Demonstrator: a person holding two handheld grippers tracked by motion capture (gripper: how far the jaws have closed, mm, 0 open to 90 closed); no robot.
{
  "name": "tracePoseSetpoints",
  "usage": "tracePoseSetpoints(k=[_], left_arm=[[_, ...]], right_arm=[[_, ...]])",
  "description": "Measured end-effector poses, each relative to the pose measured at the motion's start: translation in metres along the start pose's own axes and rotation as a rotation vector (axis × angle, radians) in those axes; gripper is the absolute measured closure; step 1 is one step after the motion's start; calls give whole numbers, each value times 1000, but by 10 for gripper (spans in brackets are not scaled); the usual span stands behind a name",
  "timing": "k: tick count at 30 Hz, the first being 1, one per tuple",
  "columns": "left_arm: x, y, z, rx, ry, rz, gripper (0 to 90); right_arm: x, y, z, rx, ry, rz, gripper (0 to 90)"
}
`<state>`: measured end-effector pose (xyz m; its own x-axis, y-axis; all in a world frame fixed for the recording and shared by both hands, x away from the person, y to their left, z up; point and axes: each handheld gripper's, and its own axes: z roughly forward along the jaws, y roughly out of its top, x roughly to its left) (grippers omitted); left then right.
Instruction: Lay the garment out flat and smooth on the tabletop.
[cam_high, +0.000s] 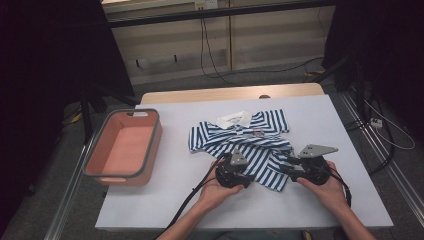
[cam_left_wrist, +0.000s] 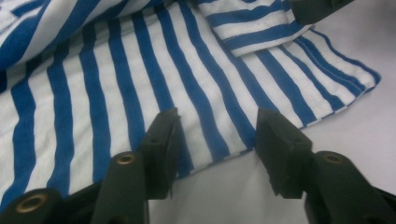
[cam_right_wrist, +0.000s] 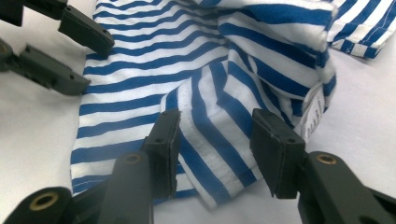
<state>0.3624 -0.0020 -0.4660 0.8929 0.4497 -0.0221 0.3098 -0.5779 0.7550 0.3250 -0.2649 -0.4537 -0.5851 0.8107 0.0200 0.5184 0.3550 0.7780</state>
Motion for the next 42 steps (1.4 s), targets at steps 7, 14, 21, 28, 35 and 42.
tracePoseSetpoints(k=[7,14,21,28,35,42], left_arm=[[-2,3,-2,32,-35,5,889],[5,-1,-14,57,-47,-36,900],[25,-13,-41,38,-41,-88,900],[28,-24,-52,53,-41,-84,900],[40,-27,-67,32,-15,-114,900],[62,-42,-89,17,29,-169,899]], right_arm=[[-1,0,-1,-3,-8,4,513],[-3,-1,-2,-3,-9,15,522],[0,-3,5,44,16,8,557],[8,-2,12,58,93,-25,712],[11,0,10,36,126,-33,862],[4,1,2,14,109,-21,880]])
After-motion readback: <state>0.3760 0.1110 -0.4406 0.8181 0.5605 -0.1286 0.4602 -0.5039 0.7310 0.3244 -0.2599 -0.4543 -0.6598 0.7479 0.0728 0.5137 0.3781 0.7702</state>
